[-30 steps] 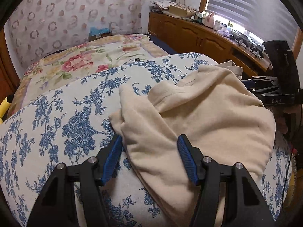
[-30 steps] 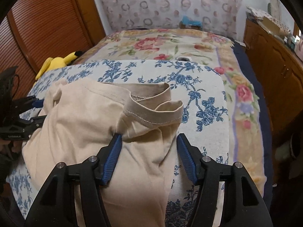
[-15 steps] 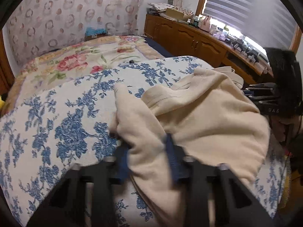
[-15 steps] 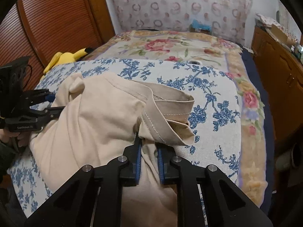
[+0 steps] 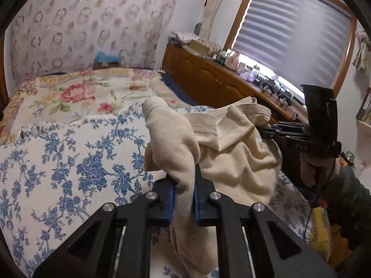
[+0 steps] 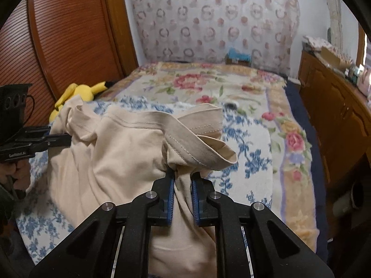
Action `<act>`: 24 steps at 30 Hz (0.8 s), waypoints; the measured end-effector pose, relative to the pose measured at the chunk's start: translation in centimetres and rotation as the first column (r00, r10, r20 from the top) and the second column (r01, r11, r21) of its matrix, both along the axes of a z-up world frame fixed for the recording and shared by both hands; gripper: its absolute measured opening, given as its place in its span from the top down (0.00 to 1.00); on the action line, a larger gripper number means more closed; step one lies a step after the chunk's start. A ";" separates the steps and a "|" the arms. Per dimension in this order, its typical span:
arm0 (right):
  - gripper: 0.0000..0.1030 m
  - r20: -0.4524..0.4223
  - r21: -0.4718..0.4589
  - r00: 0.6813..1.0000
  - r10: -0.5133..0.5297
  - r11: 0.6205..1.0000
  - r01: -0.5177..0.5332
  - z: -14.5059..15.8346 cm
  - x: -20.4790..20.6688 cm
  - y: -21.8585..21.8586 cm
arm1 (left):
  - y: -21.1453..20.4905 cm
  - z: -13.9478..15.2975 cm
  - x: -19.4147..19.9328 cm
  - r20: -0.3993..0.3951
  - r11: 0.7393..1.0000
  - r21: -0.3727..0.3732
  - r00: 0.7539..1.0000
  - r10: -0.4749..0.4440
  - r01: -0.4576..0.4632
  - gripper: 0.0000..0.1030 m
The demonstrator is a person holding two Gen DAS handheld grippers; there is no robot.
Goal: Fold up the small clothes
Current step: 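Grasp the shirt bundle with both grippers and lift it up, then carry the shirt bundle toward the yellow plush toy and release it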
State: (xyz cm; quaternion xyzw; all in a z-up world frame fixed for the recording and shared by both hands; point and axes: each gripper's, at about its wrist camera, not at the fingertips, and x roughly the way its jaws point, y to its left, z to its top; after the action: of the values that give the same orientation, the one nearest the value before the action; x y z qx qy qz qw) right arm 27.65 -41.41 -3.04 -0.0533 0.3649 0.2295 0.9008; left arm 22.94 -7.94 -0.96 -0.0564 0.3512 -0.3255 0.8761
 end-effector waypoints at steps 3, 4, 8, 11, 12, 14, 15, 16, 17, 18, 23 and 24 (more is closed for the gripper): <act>0.91 0.039 -0.003 0.999 0.026 1.000 -0.026 1.7 -0.5 1.3 | 1.4 1.4 -1.0 0.028 1.000 -0.022 0.999 0.016 -0.015 0.90; 0.91 0.048 -0.006 0.998 0.035 0.999 -0.034 2.1 -0.5 1.7 | 2.2 1.8 -1.5 0.039 0.999 -0.032 0.999 0.027 -0.026 0.90; 0.91 0.097 -0.015 0.991 0.094 0.996 -0.093 4.0 -0.5 4.8 | 5.8 3.1 -3.2 0.079 0.994 -0.056 0.992 0.095 -0.091 0.91; 0.91 0.127 -0.024 0.979 0.160 0.987 -0.158 5.2 -0.1 8.4 | 8.7 3.7 -4.7 0.106 0.988 -0.059 0.983 0.148 -0.142 0.91; 0.91 0.137 -0.027 0.972 0.189 0.982 -0.187 5.5 0.2 10.1 | 9.8 3.8 -5.1 0.110 0.985 -0.061 0.980 0.168 -0.162 0.91; 0.91 0.149 -0.034 0.960 0.238 0.971 -0.236 6.0 0.5 12.7 | 12.6 3.9 -6.1 0.119 0.974 -0.067 0.967 0.224 -0.217 0.90; 0.91 0.155 -0.039 0.951 0.269 0.963 -0.266 6.2 0.8 14.5 | 13.6 3.8 -6.4 0.122 0.969 -0.067 0.962 0.245 -0.238 0.90; 0.91 0.158 -0.042 0.944 0.288 0.958 -0.285 6.4 1.1 15.8 | 15.0 3.7 -6.8 0.125 0.961 -0.065 0.953 0.276 -0.270 0.90; 0.91 0.162 -0.046 0.936 0.313 0.950 -0.309 6.5 1.5 17.5 | 16.2 3.4 -6.9 0.126 0.953 -0.063 0.945 0.303 -0.297 0.90; 0.91 0.164 -0.052 0.926 0.339 0.941 -0.335 6.5 1.9 19.4 | 17.9 3.2 -7.1 0.124 0.941 -0.063 0.933 0.337 -0.331 0.90; 0.91 0.144 -0.126 0.875 0.463 0.885 -0.447 6.1 4.9 29.7 | 23.4 1.2 -6.5 0.110 0.891 -0.061 0.884 0.454 -0.450 0.90; 0.91 0.138 -0.138 0.867 0.478 0.876 -0.461 6.0 5.5 31.2 | 24.4 0.7 -6.2 0.102 0.880 -0.067 0.874 0.474 -0.470 0.90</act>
State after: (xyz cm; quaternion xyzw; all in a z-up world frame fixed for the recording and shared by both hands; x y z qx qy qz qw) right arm 33.17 -10.19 2.95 -0.2051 0.2747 0.4178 0.8414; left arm 16.75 16.44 -0.26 -0.1388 0.2691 -0.1117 0.9465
